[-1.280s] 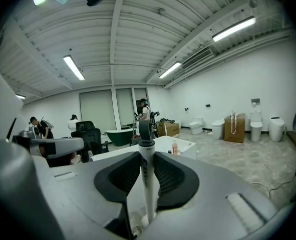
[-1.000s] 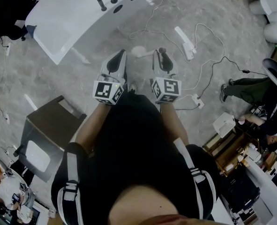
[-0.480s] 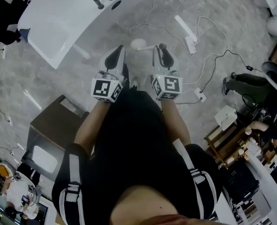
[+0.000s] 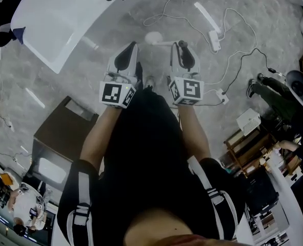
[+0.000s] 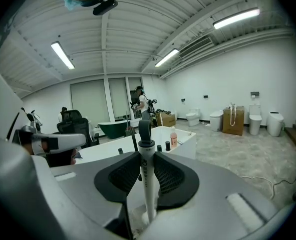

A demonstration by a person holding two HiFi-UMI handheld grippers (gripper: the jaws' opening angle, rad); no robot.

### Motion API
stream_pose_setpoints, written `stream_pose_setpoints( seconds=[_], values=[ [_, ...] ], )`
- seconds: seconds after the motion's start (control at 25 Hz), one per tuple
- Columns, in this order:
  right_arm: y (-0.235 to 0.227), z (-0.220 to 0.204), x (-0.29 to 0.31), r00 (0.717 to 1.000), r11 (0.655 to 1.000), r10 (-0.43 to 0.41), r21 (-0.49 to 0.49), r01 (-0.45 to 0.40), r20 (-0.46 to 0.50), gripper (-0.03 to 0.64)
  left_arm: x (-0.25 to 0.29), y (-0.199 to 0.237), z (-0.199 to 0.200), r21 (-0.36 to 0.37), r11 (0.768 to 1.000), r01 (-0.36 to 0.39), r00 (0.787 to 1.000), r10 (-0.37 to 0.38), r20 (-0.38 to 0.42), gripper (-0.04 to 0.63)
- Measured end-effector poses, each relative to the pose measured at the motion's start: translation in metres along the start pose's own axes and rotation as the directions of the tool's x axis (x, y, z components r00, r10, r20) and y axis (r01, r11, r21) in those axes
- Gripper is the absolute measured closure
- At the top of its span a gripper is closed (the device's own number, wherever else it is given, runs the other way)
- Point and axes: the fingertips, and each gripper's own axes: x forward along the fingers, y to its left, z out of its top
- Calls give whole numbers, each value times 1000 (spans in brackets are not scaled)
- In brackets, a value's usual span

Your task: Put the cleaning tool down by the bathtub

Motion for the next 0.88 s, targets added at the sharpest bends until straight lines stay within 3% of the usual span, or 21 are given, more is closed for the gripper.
stream_pose_setpoints(
  seconds=[0.88],
  values=[
    [3, -74, 127, 997, 1000, -9, -23, 8, -81, 526, 72, 100, -79, -28, 998, -65, 996, 63, -64, 588]
  ],
)
